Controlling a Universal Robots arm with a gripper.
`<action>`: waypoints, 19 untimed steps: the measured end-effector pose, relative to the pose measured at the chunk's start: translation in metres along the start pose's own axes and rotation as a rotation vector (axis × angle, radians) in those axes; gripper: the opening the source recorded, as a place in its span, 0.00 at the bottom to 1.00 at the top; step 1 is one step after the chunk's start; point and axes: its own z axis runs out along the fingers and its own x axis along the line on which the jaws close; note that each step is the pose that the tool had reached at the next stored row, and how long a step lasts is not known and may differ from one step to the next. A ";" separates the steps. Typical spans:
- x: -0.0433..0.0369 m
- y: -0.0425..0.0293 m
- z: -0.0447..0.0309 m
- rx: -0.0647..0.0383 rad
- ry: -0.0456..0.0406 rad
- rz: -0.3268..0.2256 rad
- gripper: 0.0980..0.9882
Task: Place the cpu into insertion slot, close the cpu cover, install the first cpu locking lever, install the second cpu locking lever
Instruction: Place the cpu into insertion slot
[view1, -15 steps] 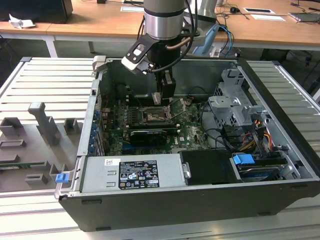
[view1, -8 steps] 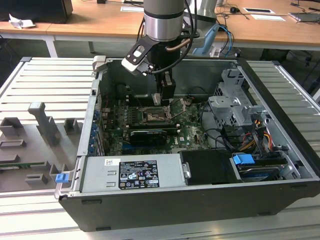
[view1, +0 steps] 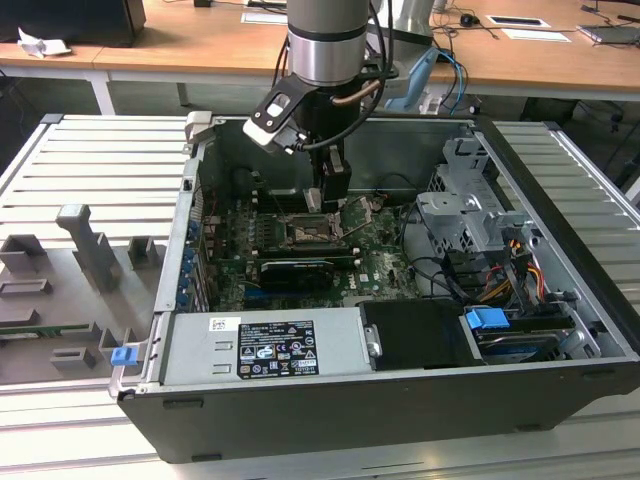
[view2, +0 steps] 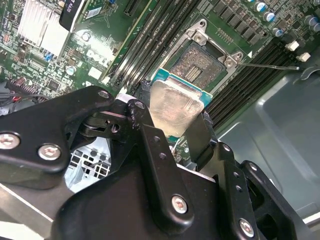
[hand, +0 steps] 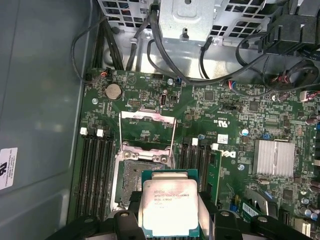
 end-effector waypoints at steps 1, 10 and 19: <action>0.0000 -0.0001 0.0010 0.000 -0.0001 0.000 0.48; -0.0001 -0.0005 0.0061 0.000 -0.0001 0.000 0.48; 0.0015 -0.0011 0.0138 -0.001 -0.0055 0.069 0.48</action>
